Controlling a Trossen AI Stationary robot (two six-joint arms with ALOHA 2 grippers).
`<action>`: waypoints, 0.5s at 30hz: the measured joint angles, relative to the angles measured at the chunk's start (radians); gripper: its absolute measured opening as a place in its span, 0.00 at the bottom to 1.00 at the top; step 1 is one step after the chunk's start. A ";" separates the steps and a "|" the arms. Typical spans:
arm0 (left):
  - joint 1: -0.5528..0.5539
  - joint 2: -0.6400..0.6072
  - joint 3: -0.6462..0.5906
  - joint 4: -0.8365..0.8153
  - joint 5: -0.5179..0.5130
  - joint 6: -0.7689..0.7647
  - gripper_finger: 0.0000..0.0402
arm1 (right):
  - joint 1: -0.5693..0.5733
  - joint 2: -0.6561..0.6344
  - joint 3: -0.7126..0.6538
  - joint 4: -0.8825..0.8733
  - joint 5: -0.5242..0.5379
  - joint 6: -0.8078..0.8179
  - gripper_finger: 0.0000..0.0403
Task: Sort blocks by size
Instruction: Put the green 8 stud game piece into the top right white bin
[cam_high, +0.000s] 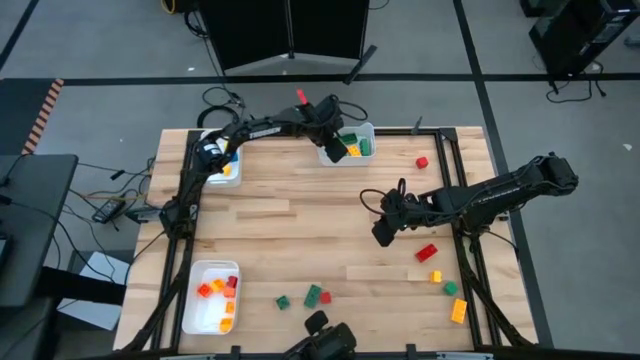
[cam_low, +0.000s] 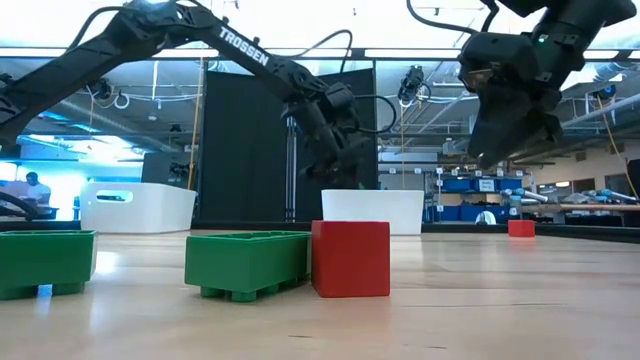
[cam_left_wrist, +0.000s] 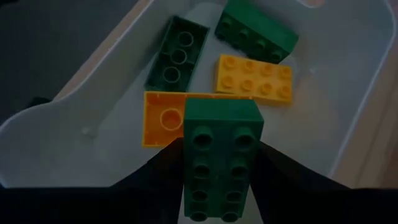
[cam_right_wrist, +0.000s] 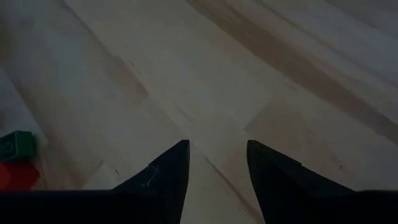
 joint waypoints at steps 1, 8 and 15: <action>0.000 0.001 0.000 -0.001 -0.002 0.000 0.42 | 0.000 0.000 0.000 -0.002 0.000 0.008 0.43; 0.000 0.003 0.000 0.008 -0.015 0.000 0.44 | 0.000 0.000 0.000 -0.002 0.000 0.024 0.43; 0.000 0.003 0.000 0.018 -0.018 -0.024 0.46 | 0.000 0.000 0.000 -0.002 0.000 0.025 0.43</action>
